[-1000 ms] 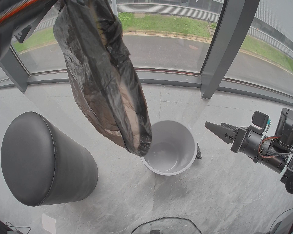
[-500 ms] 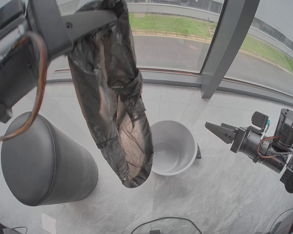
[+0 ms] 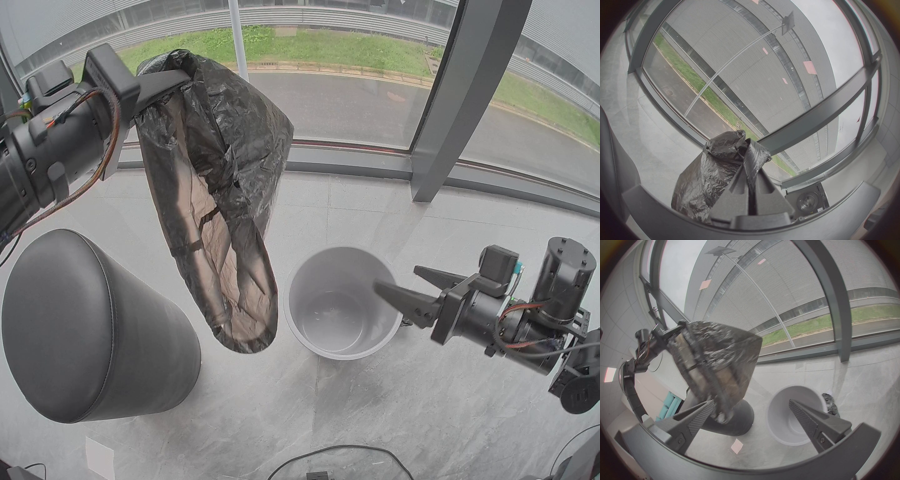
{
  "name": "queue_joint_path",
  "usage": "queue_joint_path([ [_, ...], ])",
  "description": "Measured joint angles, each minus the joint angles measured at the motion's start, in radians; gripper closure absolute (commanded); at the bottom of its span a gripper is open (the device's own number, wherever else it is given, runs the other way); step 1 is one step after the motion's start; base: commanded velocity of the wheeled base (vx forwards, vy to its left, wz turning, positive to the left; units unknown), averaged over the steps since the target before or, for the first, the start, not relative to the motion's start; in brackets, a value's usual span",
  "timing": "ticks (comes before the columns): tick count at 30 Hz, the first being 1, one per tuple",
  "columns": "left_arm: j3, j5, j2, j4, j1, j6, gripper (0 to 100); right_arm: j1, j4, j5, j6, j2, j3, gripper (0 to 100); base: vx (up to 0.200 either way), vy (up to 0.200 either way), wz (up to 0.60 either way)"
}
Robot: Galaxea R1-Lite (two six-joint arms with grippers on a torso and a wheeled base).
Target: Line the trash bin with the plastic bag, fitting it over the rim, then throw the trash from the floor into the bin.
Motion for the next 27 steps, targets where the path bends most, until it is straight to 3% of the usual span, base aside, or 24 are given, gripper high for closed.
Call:
queue_joint_path([
  [5, -0.044, 0.011, 0.049, 0.001, 0.019, -0.03, 100, 0.133, -0.079, -0.066, -0.011, 0.097, -0.016, 0, 0.0, 0.0, 0.0],
  [10, -0.057, 0.017, 0.064, 0.005, -0.001, -0.041, 100, 0.219, -0.131, -0.106, -0.014, 0.194, -0.046, 0, 0.0, 0.0, 0.0],
  [27, -0.036, 0.03, -0.015, 0.013, -0.2, -0.062, 100, 0.244, -0.138, -0.133, -0.007, 0.294, -0.099, 0, 0.0, 0.0, 0.0],
])
